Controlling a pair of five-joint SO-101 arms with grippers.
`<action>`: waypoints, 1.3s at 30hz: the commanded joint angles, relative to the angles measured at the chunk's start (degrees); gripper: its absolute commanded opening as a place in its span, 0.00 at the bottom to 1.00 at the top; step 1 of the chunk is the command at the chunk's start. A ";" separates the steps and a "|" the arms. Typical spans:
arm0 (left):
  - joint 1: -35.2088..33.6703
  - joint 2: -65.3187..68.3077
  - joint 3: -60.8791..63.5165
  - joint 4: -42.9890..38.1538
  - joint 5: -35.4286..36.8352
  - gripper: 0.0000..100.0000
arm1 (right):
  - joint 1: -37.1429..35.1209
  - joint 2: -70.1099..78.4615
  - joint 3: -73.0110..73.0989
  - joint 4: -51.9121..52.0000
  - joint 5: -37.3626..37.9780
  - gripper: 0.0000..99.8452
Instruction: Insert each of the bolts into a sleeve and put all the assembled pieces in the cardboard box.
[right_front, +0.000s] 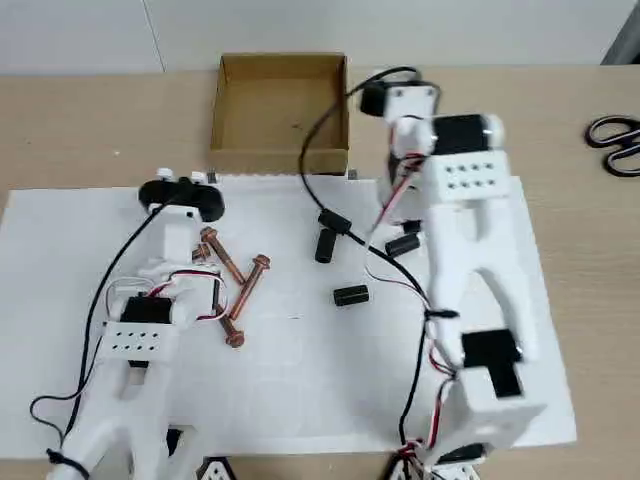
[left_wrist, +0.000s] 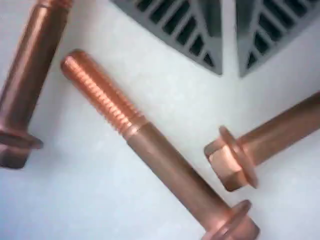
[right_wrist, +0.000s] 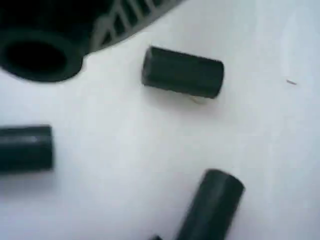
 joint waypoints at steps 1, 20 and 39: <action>-0.44 -0.18 -3.38 4.31 -3.96 0.01 | 4.09 -7.43 5.27 1.01 -0.79 0.00; 14.77 3.34 -30.11 35.43 -10.64 0.09 | 21.23 -27.91 36.31 0.48 -0.79 0.00; 14.95 30.77 -40.84 35.69 -10.99 0.12 | 24.13 -39.78 50.11 -3.12 2.46 0.00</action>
